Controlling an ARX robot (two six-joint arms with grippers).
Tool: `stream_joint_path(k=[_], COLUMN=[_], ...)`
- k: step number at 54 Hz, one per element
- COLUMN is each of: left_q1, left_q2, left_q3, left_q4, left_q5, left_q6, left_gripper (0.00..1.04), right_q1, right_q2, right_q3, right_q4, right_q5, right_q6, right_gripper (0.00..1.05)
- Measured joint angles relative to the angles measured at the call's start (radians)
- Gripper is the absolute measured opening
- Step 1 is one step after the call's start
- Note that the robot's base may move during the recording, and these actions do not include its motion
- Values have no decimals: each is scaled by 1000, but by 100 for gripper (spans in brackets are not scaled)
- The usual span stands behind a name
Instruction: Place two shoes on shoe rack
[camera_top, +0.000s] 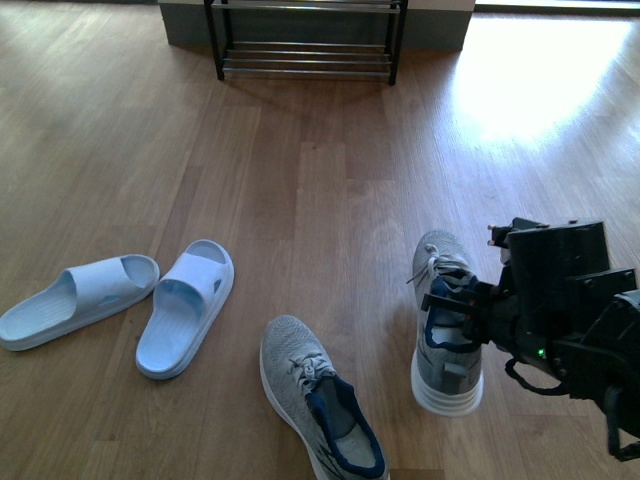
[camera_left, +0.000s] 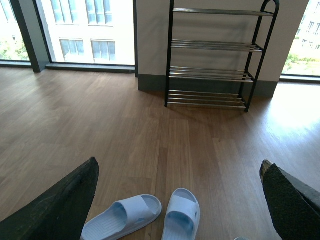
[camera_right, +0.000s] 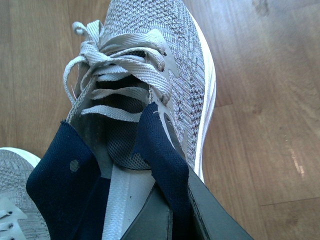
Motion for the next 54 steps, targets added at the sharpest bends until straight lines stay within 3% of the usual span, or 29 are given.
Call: stream_joint_path(k=[13, 26, 35, 44, 50, 54], left_q1=[0, 0, 0, 0, 0, 0], left_q2=[0, 0, 0, 0, 0, 0], left_q3=[0, 0, 0, 0, 0, 0], left_q4=[0, 0, 0, 0, 0, 0], left_q5=[0, 0, 0, 0, 0, 0], left_q6=[0, 0, 0, 0, 0, 0], left_gripper=[95, 95, 95, 95, 95, 95], right_q1=[-95, -113, -116, -152, -142, -90], right_q2=[-424, -827, -1326, -1654, -1849, -1967], right_q3=[-212, -359, -482, -526, -579, -632], right_q4=[-19, -122, -365, -486, -582, -661], right_q5=[-43, -71, -80, -67, -10, 54], right_q6=[-122, -179, -222, -242, -262, -264], right_gripper=[1, 1, 1, 1, 1, 1])
